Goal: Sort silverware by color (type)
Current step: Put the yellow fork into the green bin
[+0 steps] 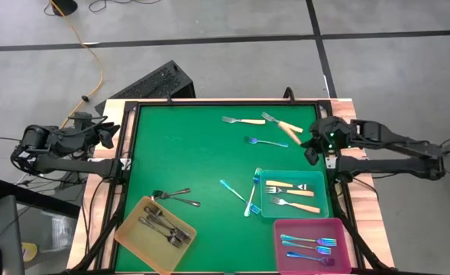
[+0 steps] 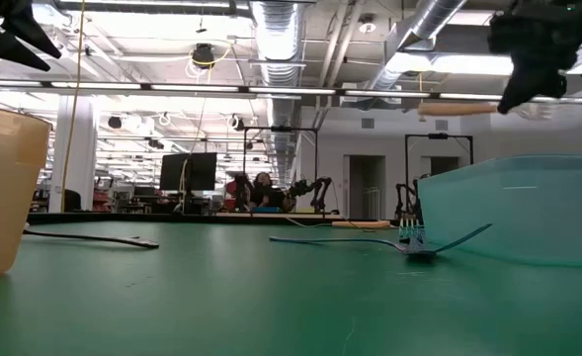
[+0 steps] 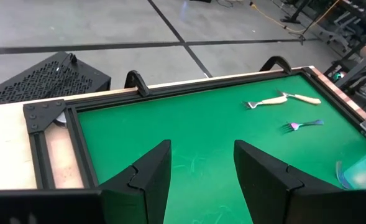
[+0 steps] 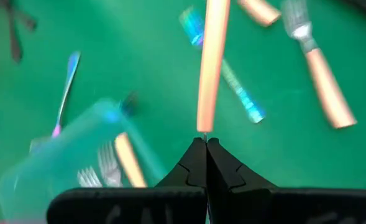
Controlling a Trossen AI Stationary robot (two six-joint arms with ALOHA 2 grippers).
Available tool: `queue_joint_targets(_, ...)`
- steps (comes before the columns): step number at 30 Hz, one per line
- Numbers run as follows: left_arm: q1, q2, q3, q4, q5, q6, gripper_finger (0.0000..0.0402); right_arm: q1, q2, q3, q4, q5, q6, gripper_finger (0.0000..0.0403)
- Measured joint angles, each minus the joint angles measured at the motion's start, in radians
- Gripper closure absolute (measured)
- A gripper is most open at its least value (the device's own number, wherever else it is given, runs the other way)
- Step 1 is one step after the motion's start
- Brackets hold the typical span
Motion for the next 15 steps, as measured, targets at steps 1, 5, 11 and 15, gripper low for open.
queue_joint_targets(1, 0.000, 0.000, 0.000, -0.004, 0.000, -0.003, 0.0243, 0.008, 0.000, -0.015, 0.002, -0.019, -0.012, 0.0388)
queue_joint_targets(5, 0.000, 0.000, 0.000, -0.007, 0.000, -0.007, 0.0243, 0.058, 0.017, -0.073, 0.023, -0.084, -0.062, 0.0388)
queue_joint_targets(11, 0.000, 0.000, 0.000, -0.006, 0.000, -0.014, 0.0243, 0.201, 0.089, -0.107, 0.073, -0.112, -0.045, 0.0388)
queue_joint_targets(15, 0.000, 0.000, 0.000, -0.007, 0.000, -0.019, 0.0243, 0.301, 0.152, -0.134, 0.104, -0.083, 0.047, 0.0388)
